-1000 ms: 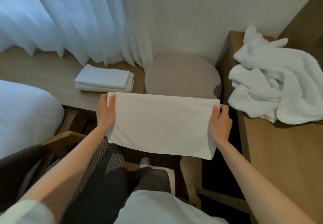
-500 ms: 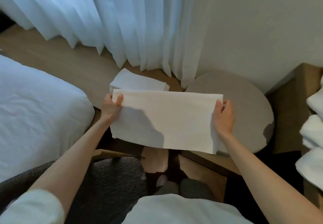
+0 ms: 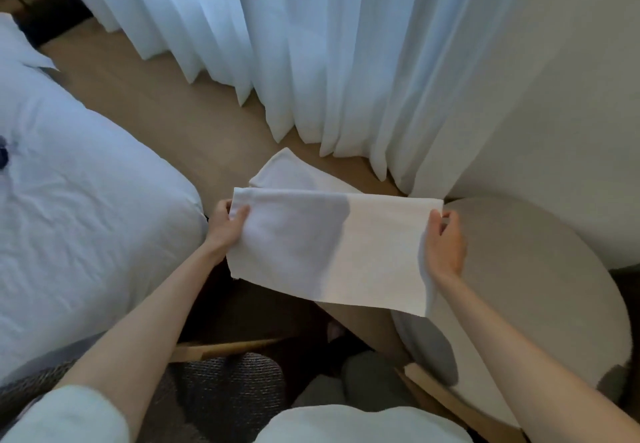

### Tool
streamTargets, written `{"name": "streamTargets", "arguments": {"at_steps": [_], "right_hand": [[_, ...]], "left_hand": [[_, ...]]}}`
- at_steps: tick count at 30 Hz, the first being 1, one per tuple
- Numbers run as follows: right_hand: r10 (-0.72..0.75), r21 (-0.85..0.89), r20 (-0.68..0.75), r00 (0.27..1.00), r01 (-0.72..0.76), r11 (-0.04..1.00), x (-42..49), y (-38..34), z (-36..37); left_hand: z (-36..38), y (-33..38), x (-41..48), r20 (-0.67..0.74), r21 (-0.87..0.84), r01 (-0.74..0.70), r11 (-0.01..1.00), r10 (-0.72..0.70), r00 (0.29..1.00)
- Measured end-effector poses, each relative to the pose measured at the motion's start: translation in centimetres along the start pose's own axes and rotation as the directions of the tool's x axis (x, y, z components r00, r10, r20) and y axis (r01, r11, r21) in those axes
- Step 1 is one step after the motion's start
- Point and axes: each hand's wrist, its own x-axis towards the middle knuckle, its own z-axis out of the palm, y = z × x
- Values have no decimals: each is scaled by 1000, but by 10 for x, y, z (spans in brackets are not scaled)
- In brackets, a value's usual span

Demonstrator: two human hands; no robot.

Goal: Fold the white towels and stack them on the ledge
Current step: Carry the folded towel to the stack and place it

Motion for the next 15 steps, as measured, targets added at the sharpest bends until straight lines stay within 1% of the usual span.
{"name": "streamTargets", "arguments": {"at_steps": [4, 6, 8, 11, 15], "right_hand": [[45, 5, 19, 999, -45, 999, 32, -9, 37], [74, 0, 37, 997, -74, 997, 46, -11, 56], [113, -4, 53, 992, -113, 994, 58, -9, 75], [177, 15, 45, 983, -178, 984, 74, 0, 105], [251, 15, -1, 968, -251, 968, 97, 15, 146]], "left_hand": [[10, 11, 42, -91, 2, -18, 1000, 18, 996], [13, 15, 65, -110, 49, -48, 998, 53, 993], [18, 17, 88, -113, 140, -83, 987, 99, 989], [28, 16, 129, -76, 284, -130, 950, 157, 985], [51, 7, 194, 19, 287, -150, 946, 151, 988]]}}
